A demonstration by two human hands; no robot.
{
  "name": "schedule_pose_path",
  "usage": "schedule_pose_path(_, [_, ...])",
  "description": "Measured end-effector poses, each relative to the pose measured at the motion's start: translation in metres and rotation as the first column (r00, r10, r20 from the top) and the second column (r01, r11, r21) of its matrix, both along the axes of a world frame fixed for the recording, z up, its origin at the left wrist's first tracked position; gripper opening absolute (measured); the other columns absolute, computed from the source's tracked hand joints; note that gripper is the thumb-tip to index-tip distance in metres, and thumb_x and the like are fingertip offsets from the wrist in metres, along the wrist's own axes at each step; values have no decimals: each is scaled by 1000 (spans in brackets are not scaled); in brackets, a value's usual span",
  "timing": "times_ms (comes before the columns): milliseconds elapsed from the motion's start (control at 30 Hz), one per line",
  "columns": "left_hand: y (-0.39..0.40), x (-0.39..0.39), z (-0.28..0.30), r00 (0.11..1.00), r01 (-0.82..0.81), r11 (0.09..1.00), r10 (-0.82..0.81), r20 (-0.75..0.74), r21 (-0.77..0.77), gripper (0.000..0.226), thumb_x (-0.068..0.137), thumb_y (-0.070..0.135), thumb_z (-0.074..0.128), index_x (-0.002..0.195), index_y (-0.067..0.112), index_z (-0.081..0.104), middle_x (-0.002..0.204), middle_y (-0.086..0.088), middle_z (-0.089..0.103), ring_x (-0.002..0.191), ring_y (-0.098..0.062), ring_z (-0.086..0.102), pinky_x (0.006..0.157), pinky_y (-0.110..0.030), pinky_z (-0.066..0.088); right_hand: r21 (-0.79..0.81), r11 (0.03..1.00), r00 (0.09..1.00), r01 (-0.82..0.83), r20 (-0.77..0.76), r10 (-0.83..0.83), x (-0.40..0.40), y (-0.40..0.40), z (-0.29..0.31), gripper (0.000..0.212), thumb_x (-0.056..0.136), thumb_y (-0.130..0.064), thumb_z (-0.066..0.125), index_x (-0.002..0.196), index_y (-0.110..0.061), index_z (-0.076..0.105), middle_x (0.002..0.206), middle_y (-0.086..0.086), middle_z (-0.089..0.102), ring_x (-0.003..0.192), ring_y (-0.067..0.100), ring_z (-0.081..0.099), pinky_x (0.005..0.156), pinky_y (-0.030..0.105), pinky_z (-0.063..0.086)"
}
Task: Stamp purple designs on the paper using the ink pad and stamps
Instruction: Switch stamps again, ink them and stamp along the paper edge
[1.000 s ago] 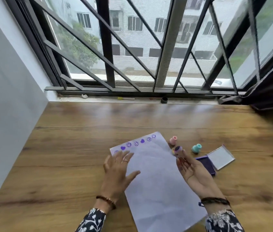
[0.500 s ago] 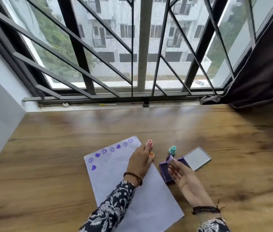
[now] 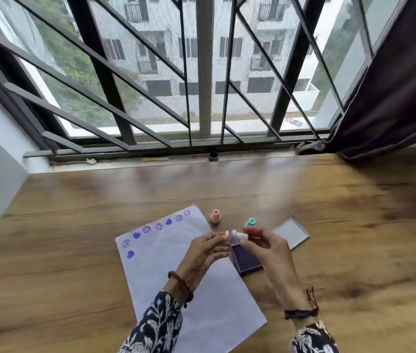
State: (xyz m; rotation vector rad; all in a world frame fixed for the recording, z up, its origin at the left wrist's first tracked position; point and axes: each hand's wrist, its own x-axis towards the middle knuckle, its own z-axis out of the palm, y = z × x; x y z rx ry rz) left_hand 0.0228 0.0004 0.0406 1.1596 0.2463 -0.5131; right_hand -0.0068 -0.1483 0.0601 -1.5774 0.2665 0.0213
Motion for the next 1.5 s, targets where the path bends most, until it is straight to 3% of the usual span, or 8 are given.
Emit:
schedule_pose_path(300, [11, 3, 0, 999, 13, 1000, -13, 52, -2, 9, 82, 0, 60, 88, 5, 64, 62, -1, 71, 58, -8, 66, 60, -14, 55, -242, 965, 990, -103, 72, 124, 8, -2, 15, 27, 71, -11, 76, 73, -38, 72, 71, -27, 73, 76, -8, 67, 67, 3, 48])
schedule_pose_path(567, [8, 7, -9, 998, -27, 1000, 27, 63, -13, 8, 82, 1, 61, 86, 5, 66, 71, -9, 69, 61, -11, 67, 63, -15, 56, -180, 962, 979, -204, -18, 204, 32, -7, 12, 12, 77, -1, 69, 89, -1, 74, 69, 5, 70, 57, -2, 64, 57, 8, 50])
schedule_pose_path(700, [5, 9, -18, 983, -55, 990, 31, 181, 130, 11, 81, 5, 64, 90, 10, 67, 80, -8, 70, 72, -14, 67, 67, -16, 56, -394, 882, 965, -258, -71, 251, 50, -4, 8, 9, 79, -8, 68, 85, -6, 73, 72, 4, 69, 60, 1, 63, 56, 3, 45])
schedule_pose_path(767, [3, 14, -25, 940, -131, 881, -36, 339, 455, 16, 81, 9, 66, 96, 13, 65, 89, -7, 70, 83, -17, 66, 71, -17, 54, -604, 763, 967, -229, -53, 248, 61, 0, 5, 14, 80, -14, 66, 92, -11, 71, 80, 0, 67, 75, 10, 62, 65, 8, 45])
schedule_pose_path(933, [1, 20, -44, 812, -288, 213, -463, 356, 934, 32, 83, 29, 56, 113, 18, 56, 108, -3, 60, 102, -24, 50, 84, -34, 40, -843, 533, 968, -73, 70, 242, 86, 14, -2, 37, 82, -14, 59, 117, -20, 50, 99, 3, 64, 100, 21, 51, 75, 28, 41])
schedule_pose_path(1100, [0, 18, -51, 796, -341, 269, -427, 429, 901, 35, 82, 36, 57, 116, 27, 54, 113, 3, 59, 103, -20, 49, 83, -32, 35, -892, 427, 957, -151, -24, 288, 97, 19, -18, 40, 83, -12, 52, 120, -22, 42, 102, 8, 65, 102, 25, 51, 84, 36, 45])
schedule_pose_path(1267, [6, 18, -51, 788, -333, 338, -413, 456, 880, 34, 82, 34, 59, 115, 27, 55, 116, 5, 60, 106, -17, 49, 83, -29, 33, -788, 609, 977, -93, 45, 207, 88, -1, -19, 41, 80, -21, 66, 117, -24, 50, 105, 0, 66, 96, 20, 55, 74, 30, 44])
schedule_pose_path(1500, [6, 13, -44, 789, -352, 506, -292, 541, 787, 26, 82, 19, 64, 107, 21, 61, 111, 1, 65, 103, -17, 54, 88, -23, 35, -747, 640, 980, -179, -81, 180, 69, -27, -30, 25, 80, -19, 67, 104, -22, 64, 103, 9, 69, 91, 22, 62, 80, 29, 47])
